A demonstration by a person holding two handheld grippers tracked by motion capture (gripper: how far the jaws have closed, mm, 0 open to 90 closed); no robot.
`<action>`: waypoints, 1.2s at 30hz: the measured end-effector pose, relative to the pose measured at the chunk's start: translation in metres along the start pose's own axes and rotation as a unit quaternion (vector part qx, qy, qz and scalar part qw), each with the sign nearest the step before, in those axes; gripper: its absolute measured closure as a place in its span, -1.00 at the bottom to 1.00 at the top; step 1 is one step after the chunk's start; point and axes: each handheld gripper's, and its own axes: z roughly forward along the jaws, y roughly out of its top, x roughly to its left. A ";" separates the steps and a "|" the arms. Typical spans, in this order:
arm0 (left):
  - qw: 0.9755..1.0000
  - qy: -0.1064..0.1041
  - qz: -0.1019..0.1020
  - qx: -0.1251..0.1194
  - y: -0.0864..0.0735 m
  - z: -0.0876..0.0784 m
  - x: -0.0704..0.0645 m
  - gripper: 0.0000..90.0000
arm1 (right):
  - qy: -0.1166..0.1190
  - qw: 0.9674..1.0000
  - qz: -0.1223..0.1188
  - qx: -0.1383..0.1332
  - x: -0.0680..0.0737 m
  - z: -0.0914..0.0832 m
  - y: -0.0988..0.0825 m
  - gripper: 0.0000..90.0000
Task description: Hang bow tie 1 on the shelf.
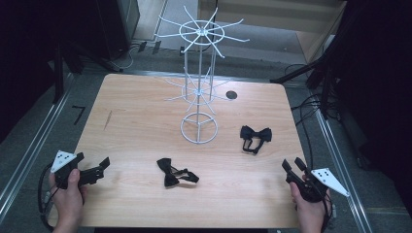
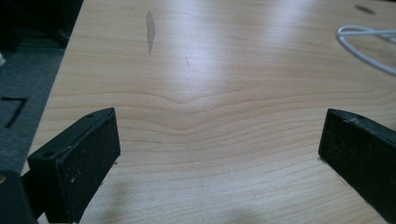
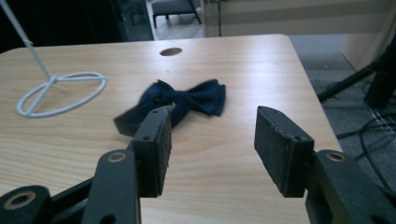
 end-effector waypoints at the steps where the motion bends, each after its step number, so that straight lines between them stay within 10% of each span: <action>1: 1.000 0.003 0.004 0.003 0.000 0.000 -0.001 -1.00 | 0.005 1.000 -0.004 -0.001 0.003 0.001 0.002 0.05; 36: 1.000 -0.004 0.022 -0.015 -0.001 -0.003 -0.004 -0.99 | 0.023 0.997 -0.074 0.029 0.041 0.074 0.031 0.08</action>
